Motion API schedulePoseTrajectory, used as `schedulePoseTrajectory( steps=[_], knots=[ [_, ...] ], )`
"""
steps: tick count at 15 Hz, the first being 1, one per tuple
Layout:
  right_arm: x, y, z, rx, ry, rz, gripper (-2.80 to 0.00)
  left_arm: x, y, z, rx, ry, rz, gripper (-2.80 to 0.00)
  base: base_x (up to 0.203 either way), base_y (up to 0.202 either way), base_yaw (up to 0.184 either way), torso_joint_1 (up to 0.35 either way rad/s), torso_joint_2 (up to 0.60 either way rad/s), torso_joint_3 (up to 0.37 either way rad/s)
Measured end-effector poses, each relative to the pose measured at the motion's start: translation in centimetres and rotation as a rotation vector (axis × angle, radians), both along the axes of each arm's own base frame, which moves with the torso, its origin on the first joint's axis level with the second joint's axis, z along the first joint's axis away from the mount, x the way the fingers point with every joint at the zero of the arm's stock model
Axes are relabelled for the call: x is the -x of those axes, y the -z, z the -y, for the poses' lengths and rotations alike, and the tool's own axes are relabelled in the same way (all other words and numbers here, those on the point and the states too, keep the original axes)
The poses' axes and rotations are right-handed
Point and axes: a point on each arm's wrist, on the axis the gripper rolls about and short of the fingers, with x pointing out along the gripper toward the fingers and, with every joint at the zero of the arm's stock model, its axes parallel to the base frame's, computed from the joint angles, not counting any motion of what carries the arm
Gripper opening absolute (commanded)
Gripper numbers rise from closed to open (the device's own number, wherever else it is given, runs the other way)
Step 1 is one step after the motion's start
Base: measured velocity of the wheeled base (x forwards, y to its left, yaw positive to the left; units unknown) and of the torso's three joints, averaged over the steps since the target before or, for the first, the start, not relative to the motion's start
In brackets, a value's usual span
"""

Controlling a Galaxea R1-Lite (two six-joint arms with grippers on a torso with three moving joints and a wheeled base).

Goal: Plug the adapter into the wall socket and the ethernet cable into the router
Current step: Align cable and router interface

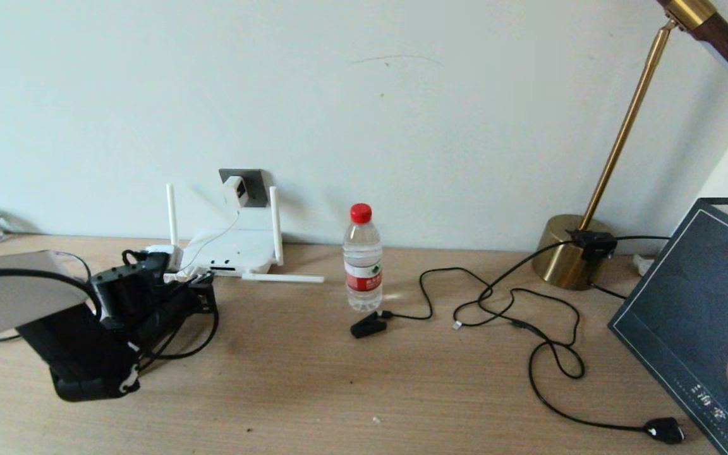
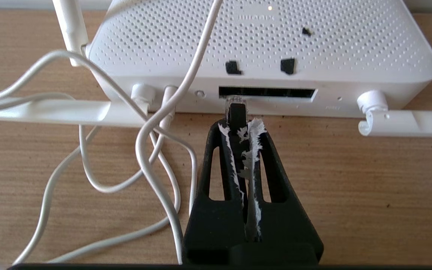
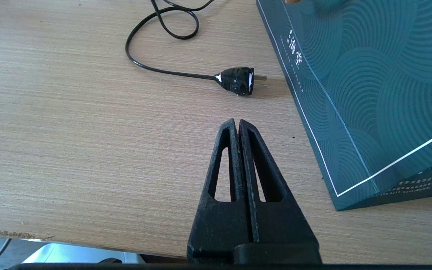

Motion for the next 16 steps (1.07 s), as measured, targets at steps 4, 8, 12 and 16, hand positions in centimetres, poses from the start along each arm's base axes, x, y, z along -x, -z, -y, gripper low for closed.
schedulePoseTrajectory(
  steps=[4,8,12,16],
  knots=[
    [0.0,0.0,0.0,0.0,-0.001,0.0,-2.8,0.05,0.0,0.0,0.0,0.0,-0.002,-2.8,0.0,0.0,0.0,0.0,0.0,0.0],
    [0.0,0.0,0.0,0.0,0.0,0.0,-2.8,-0.06,-0.19,0.0,0.0,0.001,0.007,-2.8,0.0,0.0,0.0,0.0,0.0,0.0],
    [0.0,0.0,0.0,0.0,0.0,0.0,-2.8,-0.16,-0.28,0.03,-0.001,0.003,0.012,-2.8,0.0,0.0,0.0,0.0,0.0,0.0],
    [0.0,0.0,0.0,0.0,0.0,0.0,-2.8,-0.16,-0.3,0.05,-0.001,0.004,0.012,-2.8,0.0,0.0,0.0,0.0,0.0,0.0]
  ],
)
